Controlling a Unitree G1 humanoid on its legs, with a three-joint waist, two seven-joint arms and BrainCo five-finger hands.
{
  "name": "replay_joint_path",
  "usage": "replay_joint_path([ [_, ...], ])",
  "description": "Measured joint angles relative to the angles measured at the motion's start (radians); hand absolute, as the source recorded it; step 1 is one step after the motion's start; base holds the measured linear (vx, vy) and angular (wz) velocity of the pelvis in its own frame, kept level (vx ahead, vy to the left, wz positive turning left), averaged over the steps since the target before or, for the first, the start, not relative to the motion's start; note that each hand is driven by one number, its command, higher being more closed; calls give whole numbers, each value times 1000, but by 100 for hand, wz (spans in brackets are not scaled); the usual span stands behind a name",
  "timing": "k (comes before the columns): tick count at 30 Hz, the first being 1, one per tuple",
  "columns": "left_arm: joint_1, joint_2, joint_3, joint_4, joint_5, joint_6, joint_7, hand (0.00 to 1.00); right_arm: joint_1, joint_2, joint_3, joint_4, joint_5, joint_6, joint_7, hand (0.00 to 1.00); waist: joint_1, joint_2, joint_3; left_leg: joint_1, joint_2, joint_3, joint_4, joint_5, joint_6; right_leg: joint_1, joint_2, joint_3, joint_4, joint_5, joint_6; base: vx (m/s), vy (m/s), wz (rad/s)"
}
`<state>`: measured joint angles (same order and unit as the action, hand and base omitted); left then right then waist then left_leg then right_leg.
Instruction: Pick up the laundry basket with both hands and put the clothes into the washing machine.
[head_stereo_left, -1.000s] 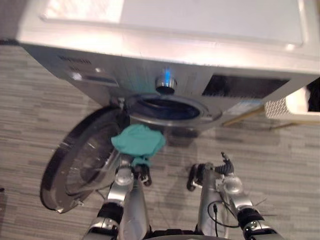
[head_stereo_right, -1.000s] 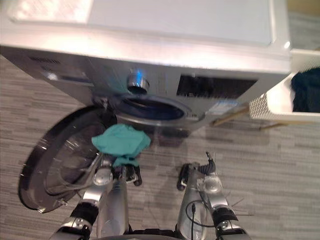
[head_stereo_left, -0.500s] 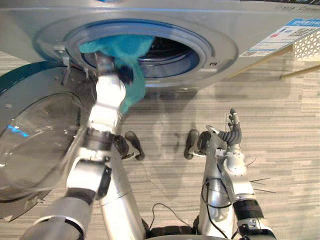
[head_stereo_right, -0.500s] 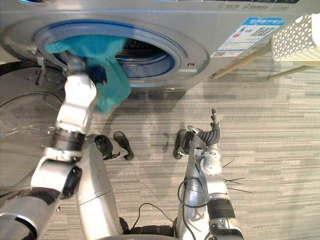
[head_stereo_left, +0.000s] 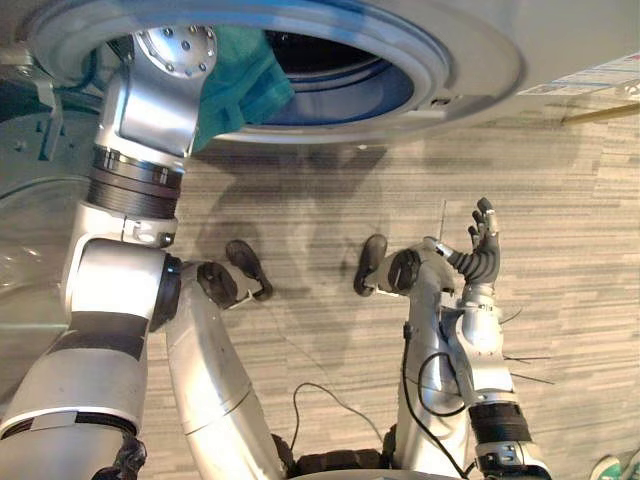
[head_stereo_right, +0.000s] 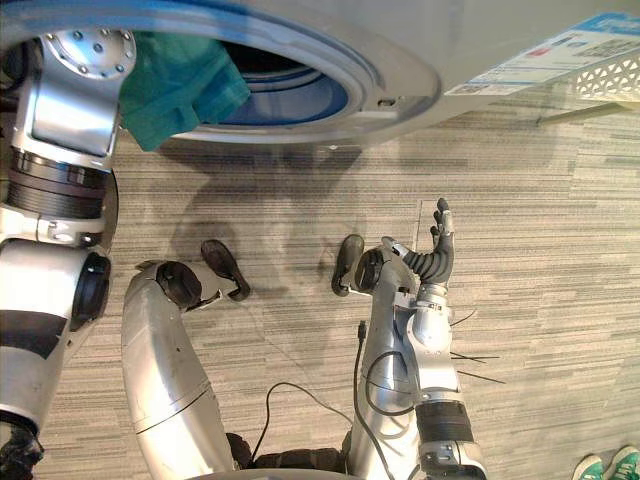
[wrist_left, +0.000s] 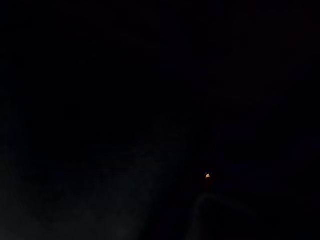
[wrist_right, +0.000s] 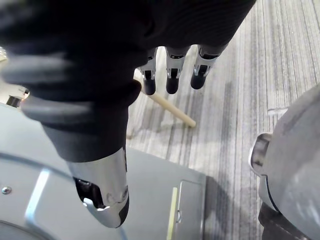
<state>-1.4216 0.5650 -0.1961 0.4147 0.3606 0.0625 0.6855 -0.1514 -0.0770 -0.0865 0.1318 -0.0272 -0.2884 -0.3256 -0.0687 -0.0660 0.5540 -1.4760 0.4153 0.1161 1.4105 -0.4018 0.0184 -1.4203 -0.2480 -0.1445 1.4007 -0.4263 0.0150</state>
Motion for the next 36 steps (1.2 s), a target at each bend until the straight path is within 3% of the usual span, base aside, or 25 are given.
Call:
replay_joint_path([
  [3,-61,6,-17,41,6,21,-5,0,0,-8,0,1,10,-6,0,0,2,0,0,-4,-2,-7,-8,3,-4,1,-1,-10,-5,0,-1,49,-61,2],
  [5,-89,6,-44,82,9,21,-46,0,0,-9,-1,4,18,-7,1,0,1,0,0,-4,-8,-12,-7,3,-4,5,-3,-14,0,0,-1,44,-36,4],
  [13,-35,-86,-166,203,201,0,-308,0,3,-29,-35,50,53,1,61,0,-1,0,0,7,-35,-21,5,6,1,33,-35,-16,20,-5,2,5,-26,14],
  [15,4,-93,-166,203,202,-11,-334,0,8,-29,-35,50,56,6,72,0,0,-1,0,14,-35,-19,4,6,1,39,-35,-13,19,-5,2,-20,-46,4],
  [26,258,-152,-28,170,38,-40,-354,0,13,-28,-34,108,19,38,74,0,5,0,-1,92,-33,-16,-31,24,-5,108,-34,-20,0,-6,-1,12,-66,2],
  [32,593,-275,79,63,-91,-63,-353,0,33,-28,-38,203,-6,97,64,0,41,0,-3,235,-53,-2,-89,25,-24,243,-49,-26,-30,-30,1,-23,-77,18],
  [36,895,-378,121,-8,-201,-77,-356,0,64,-10,-36,279,-15,145,66,0,65,2,-5,418,-72,15,-226,55,-48,432,-51,-68,-149,-27,3,19,-83,21],
])
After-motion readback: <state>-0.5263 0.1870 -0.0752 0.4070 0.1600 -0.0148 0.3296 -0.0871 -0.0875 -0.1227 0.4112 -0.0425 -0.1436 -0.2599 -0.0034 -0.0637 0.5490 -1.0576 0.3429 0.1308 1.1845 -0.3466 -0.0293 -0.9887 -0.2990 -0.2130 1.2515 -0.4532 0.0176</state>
